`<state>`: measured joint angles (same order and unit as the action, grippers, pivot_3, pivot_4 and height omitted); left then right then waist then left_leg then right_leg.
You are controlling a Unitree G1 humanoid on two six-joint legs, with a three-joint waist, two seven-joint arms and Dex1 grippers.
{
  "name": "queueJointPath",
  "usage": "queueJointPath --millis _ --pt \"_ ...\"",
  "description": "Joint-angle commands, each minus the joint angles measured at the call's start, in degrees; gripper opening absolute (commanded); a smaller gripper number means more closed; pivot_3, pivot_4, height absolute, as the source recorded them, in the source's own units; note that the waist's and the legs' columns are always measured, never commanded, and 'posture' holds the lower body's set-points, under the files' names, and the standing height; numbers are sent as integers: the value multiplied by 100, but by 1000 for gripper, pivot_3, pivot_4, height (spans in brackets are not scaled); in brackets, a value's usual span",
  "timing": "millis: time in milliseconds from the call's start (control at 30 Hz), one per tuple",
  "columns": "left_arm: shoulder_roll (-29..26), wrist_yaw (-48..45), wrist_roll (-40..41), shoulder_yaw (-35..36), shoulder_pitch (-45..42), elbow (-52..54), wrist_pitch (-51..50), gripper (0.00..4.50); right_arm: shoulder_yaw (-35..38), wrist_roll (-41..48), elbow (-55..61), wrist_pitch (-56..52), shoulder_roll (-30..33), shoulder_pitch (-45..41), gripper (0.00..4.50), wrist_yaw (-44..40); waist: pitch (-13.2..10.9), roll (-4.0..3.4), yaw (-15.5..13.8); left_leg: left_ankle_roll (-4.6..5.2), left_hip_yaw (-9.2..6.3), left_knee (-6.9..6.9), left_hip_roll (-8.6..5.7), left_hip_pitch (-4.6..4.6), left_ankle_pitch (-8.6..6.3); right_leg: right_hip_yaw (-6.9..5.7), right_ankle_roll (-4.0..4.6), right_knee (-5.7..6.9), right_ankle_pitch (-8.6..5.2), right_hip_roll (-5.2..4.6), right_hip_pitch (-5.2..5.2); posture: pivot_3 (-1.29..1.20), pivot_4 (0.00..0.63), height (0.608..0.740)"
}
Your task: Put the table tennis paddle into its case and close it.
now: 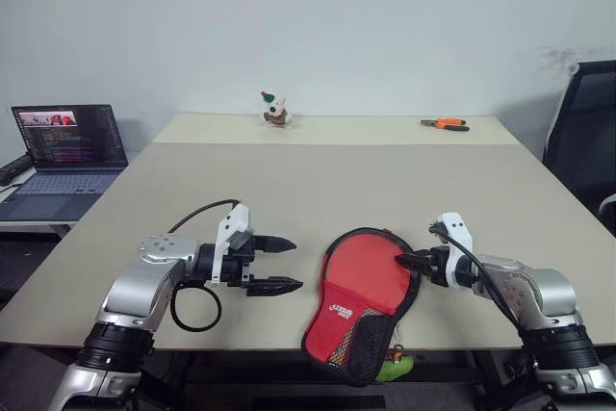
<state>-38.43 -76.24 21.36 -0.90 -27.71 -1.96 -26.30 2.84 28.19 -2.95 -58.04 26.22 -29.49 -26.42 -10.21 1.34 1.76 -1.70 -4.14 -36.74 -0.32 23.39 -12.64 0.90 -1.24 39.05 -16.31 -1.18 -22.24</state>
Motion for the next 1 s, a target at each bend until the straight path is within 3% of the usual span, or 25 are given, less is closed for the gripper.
queueJointPath --millis 33,200,700,1000 --pt "-14 116 108 -25 8 301 5 4500 -59 -112 -74 46 -69 -261 1540 17 -1 -1 1 0 0 0 0 0 0 0 0 0 0 0 0 0 150 740" --pt "-30 206 122 -59 9 318 23 4500 -223 -281 -499 169 -133 -730 16 -139 -3 -5 46 0 14 2 5 -9 0 1 0 1 0 4 0 0 150 740" --pt "-71 502 194 -57 206 607 -37 4500 -691 -1225 -3219 1920 -930 -2825 16 -789 -21 -10 120 0 44 37 5 -31 0 22 2 0 1 1 -4 0 150 740" --pt "-91 629 192 -70 307 699 -13 4500 -754 -1852 -5108 3089 -1251 -3609 16 -1096 -27 -14 127 -1 47 62 5 -36 1 24 5 -6 1 0 -9 0 150 740"
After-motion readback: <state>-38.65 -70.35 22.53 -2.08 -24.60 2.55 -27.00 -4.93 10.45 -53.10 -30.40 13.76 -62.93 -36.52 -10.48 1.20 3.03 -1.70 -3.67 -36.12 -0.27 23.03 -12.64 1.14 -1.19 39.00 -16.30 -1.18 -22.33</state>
